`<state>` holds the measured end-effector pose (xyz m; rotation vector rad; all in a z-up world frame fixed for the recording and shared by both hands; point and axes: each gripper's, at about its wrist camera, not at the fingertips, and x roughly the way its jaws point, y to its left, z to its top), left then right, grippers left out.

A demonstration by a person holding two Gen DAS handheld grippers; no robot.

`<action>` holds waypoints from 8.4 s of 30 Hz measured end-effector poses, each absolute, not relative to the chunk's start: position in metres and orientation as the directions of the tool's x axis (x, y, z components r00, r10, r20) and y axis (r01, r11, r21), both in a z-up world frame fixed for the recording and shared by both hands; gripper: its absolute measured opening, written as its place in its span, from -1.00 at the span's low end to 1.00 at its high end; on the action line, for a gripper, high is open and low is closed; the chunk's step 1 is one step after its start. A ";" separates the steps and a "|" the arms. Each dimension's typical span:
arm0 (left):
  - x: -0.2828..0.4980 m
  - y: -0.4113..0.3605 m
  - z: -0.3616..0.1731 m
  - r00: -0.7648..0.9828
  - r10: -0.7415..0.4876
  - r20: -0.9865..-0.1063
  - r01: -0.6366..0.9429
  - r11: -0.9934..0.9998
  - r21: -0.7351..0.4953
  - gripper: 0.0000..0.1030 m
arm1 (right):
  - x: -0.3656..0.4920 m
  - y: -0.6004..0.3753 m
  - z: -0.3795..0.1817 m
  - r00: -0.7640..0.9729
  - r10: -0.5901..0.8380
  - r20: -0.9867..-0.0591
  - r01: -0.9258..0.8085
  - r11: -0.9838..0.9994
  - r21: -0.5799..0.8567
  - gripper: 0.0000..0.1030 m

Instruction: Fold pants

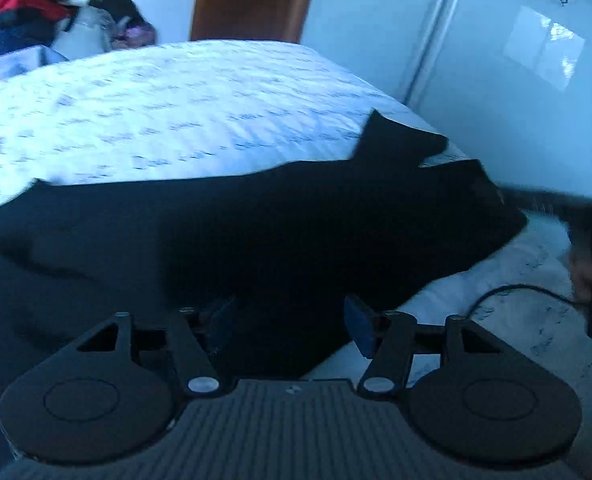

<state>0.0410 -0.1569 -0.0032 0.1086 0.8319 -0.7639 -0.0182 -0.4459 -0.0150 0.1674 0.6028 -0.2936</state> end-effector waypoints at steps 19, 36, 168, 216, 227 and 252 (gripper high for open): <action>0.042 -0.193 -0.015 0.428 -0.561 -0.709 0.687 0.712 -0.149 0.23 | 0.204 -0.489 -0.039 0.624 -0.367 -0.690 0.591 0.799 0.110 -0.31; 0.041 -0.216 -0.018 0.502 -0.498 -0.707 0.685 0.728 -0.027 0.05 | 0.009 -0.571 -0.039 0.838 -0.260 -0.480 0.532 0.586 0.612 -0.86; 0.081 -0.054 0.009 0.670 -0.226 -0.707 0.302 0.953 -0.019 0.27 | 0.215 -0.262 -0.018 0.806 0.222 -0.549 -0.374 0.910 -0.181 -0.96; 0.041 -0.213 -0.017 0.612 -0.334 -0.717 0.593 0.794 0.137 0.50 | -0.076 -0.516 -0.052 0.811 0.005 -0.585 0.385 0.748 0.540 -0.09; 0.050 -0.214 0.006 0.607 -0.376 -0.701 0.556 0.830 0.036 0.54 | -0.077 -0.552 -0.091 0.924 -0.043 -0.379 0.362 0.412 0.836 -0.05; 0.049 -0.245 -0.002 0.635 -0.317 -0.704 0.546 0.829 0.119 0.71 | -0.085 -0.548 -0.069 0.871 -0.270 -0.411 0.492 0.494 0.717 -0.01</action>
